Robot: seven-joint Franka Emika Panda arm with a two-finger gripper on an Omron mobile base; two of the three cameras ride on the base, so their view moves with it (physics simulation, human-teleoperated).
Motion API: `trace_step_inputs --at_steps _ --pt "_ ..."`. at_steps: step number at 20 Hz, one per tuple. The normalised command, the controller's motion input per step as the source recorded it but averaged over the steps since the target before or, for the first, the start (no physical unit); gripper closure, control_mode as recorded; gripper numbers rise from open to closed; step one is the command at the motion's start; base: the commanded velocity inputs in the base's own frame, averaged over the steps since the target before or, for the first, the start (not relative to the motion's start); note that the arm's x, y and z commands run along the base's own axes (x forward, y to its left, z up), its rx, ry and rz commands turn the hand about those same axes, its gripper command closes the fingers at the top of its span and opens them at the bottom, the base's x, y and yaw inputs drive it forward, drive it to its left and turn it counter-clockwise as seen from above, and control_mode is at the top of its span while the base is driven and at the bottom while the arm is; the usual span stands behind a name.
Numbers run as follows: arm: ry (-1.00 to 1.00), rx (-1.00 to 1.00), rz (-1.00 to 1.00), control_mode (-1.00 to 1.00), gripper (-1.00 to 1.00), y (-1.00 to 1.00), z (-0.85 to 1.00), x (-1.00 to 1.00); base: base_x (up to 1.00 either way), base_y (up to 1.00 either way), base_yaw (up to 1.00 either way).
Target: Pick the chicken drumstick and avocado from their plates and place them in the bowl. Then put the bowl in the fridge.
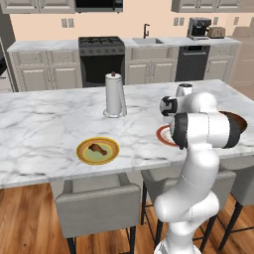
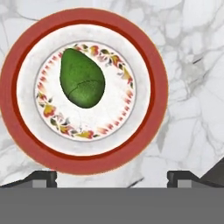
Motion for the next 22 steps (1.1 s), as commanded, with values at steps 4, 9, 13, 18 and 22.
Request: trace_step_inputs --at_steps 4,9,13,18,22 --pt "0.0 0.0 0.0 -1.0 -1.0 -0.13 -0.24 0.35 0.0 0.0 0.0" --pt "0.0 0.0 0.0 -1.0 -1.0 -0.11 -0.28 0.3 0.0 0.0 0.0" --pt "0.0 0.0 0.0 -1.0 -1.0 -0.05 -0.26 0.29 0.0 0.0 0.0" --pt "0.0 0.0 0.0 -1.0 -1.0 -0.01 -0.24 0.4 0.0 0.0 0.0" --pt "0.0 0.0 0.0 -1.0 -1.0 0.0 -0.26 0.35 0.0 0.0 0.0"
